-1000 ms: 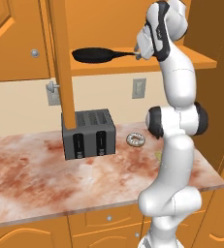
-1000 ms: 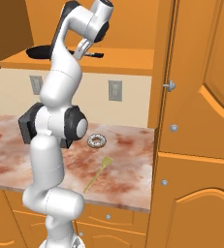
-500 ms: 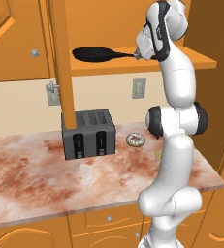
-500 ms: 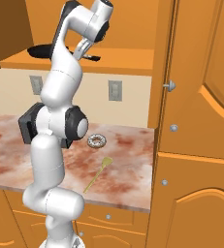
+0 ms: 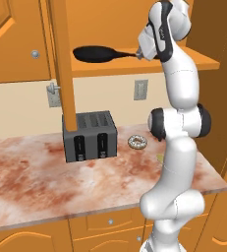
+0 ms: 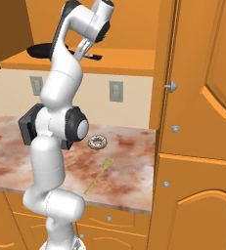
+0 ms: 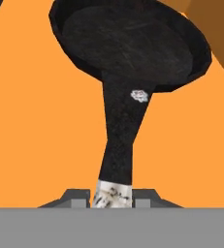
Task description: Pick the pan from the cabinet and place it on the stove. Then turn on the stove burner for the pan.
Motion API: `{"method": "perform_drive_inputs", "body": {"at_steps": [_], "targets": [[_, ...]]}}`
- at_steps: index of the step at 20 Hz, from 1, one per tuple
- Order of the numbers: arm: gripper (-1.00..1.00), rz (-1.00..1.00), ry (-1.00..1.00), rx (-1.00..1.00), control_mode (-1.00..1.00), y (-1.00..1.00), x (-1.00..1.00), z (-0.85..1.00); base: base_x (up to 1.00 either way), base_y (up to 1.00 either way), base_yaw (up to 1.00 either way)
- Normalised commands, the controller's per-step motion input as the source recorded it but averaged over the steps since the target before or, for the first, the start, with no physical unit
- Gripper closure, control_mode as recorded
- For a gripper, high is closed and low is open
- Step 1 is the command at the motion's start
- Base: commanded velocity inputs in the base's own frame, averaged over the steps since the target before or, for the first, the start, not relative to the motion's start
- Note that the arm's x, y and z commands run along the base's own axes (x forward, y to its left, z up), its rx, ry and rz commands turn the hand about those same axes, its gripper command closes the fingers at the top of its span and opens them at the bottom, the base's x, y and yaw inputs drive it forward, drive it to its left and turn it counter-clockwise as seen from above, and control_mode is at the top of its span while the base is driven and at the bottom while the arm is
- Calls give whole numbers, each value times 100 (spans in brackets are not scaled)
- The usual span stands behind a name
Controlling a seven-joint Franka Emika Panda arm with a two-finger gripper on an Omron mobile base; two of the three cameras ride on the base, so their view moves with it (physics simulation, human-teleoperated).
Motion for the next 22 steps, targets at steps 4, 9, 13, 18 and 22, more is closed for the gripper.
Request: {"method": "perform_drive_inputs", "body": {"at_steps": [4,9,13,18,22], "targets": [[100,0,-16,0,-100,4,0,0,0,0,0],[100,0,-21,2,-100,1,0,-7,0,0,0],[100,0,-29,8,-100,0,-4,-13,0,0,0],[100,0,-29,7,-100,0,-22,-16,0,0,0],[100,0,-23,4,-100,0,-40,-10,0,0,0]]}}
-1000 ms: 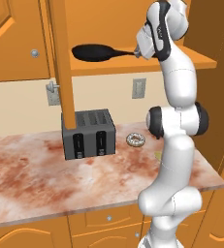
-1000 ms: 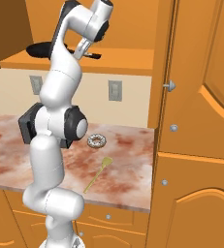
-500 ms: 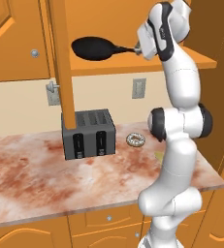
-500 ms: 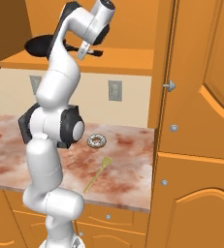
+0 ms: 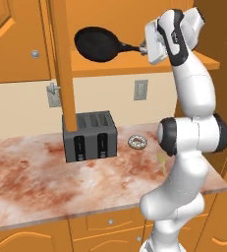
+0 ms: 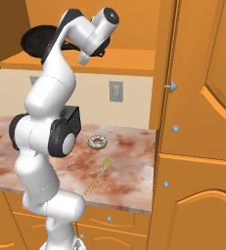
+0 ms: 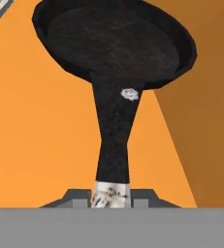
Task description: Pick the pan from the cabinet and place it on the stove. Then turn on the stove burner for the pan.
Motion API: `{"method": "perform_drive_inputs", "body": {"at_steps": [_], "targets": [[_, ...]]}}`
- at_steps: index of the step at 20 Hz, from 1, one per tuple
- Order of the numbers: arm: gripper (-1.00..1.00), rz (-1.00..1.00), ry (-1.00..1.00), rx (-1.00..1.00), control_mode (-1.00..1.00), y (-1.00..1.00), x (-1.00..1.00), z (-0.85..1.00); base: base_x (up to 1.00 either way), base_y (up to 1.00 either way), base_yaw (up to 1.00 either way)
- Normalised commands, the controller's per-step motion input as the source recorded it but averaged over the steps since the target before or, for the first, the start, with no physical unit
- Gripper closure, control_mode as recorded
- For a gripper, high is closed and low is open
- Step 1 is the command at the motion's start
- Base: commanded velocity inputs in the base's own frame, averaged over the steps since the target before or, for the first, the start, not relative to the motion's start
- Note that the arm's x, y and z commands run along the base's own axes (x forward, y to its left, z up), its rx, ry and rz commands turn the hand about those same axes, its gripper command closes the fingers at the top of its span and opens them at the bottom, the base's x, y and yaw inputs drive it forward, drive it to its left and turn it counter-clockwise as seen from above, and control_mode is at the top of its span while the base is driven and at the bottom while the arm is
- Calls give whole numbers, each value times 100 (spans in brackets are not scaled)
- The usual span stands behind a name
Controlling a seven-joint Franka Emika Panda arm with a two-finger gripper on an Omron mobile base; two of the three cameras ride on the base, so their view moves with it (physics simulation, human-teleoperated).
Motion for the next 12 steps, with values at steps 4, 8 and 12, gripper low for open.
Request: {"method": "perform_drive_inputs", "body": {"at_steps": [4,8,12], "targets": [[100,0,-19,1,-100,0,-51,-1,0,0,0],[100,0,-17,0,-100,0,-59,0,0,0,0],[100,0,-17,0,-100,0,-67,0,0,0,0]]}}
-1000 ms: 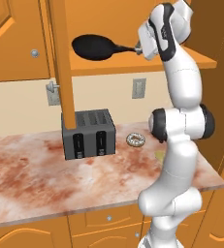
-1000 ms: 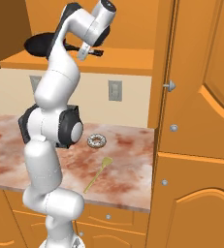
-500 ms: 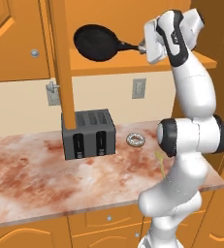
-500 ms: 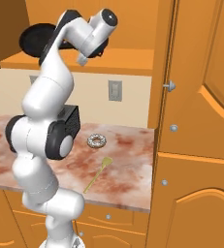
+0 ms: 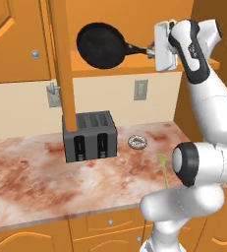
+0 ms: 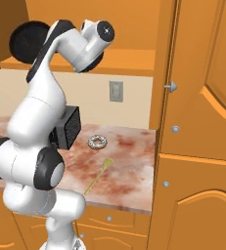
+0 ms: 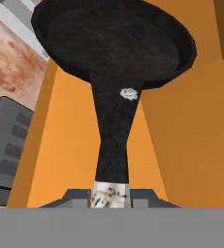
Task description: Pick the pan from the cabinet and place it on the stove. Then turn on the stove burner for the pan.
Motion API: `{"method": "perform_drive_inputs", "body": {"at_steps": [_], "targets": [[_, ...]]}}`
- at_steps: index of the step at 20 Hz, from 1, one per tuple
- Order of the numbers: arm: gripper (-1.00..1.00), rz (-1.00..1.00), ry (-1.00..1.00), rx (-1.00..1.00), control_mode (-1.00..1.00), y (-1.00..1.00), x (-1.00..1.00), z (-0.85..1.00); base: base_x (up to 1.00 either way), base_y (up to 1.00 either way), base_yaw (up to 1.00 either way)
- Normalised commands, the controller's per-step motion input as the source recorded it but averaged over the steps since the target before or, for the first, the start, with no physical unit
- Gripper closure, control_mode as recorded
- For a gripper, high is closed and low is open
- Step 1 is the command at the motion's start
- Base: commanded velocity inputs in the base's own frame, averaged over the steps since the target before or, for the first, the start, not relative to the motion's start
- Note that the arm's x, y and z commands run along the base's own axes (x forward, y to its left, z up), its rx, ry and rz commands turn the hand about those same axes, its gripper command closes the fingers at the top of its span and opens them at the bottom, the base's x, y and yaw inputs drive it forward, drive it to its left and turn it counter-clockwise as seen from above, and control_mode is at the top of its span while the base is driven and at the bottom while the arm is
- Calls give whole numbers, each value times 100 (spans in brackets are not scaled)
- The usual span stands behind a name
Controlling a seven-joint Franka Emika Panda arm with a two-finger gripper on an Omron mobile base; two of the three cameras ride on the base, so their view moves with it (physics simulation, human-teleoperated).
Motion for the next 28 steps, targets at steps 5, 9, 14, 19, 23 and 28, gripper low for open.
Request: {"method": "perform_drive_inputs", "body": {"at_steps": [5,9,14,19,23,28], "targets": [[100,0,-14,0,-100,0,-72,4,0,0,0],[100,0,-8,0,-100,0,-64,5,0,0,0],[100,0,-7,0,-100,-1,-49,3,0,0,0],[100,0,-7,0,-100,-3,-43,0,0,0,0],[100,0,-7,0,-100,-11,-38,0,0,0,0],[100,0,-6,0,-100,-19,-36,0,0,0,0]]}}
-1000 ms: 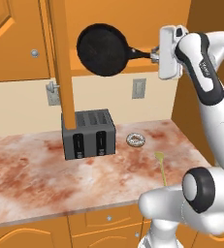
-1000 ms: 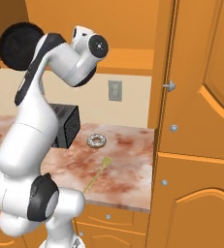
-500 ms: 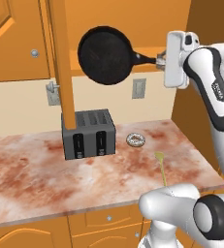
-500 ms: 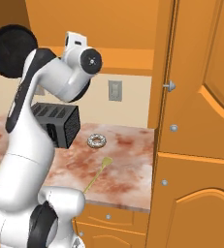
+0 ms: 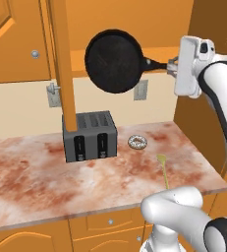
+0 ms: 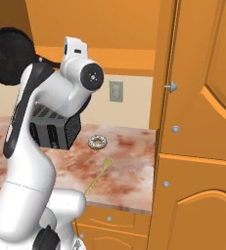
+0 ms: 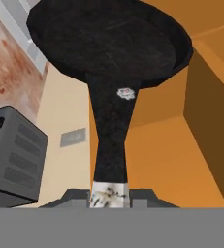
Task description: Pick the pan from the cabinet and place it on the stove. Then turn on the stove burner for the pan.
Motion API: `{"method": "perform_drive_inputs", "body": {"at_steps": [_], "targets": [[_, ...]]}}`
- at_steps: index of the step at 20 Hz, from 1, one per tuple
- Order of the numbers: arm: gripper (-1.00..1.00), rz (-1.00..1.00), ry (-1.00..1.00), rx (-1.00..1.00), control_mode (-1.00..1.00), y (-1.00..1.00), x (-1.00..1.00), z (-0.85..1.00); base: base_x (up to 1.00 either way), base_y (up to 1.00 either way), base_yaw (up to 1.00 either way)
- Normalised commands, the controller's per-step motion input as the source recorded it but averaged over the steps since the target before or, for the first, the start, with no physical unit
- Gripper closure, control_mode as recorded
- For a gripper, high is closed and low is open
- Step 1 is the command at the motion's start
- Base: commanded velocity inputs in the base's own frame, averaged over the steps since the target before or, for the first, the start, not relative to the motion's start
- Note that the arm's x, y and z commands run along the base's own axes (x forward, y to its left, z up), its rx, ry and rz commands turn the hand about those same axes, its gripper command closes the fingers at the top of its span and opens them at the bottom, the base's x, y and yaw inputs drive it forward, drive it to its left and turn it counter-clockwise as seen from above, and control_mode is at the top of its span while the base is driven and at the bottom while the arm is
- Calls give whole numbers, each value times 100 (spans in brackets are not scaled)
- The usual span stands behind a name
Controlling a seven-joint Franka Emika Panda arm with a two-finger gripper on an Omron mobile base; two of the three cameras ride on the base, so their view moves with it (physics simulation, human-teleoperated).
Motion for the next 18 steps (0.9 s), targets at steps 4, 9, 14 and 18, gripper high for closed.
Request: {"method": "perform_drive_inputs", "body": {"at_steps": [4,9,14,18], "targets": [[100,0,-7,0,-100,-17,-43,0,0,0,0],[100,0,-4,0,-100,-14,-45,0,0,0,0],[100,-3,0,0,-100,-1,-42,0,0,0,0],[100,-4,0,0,-100,0,-34,0,0,0,0]]}}
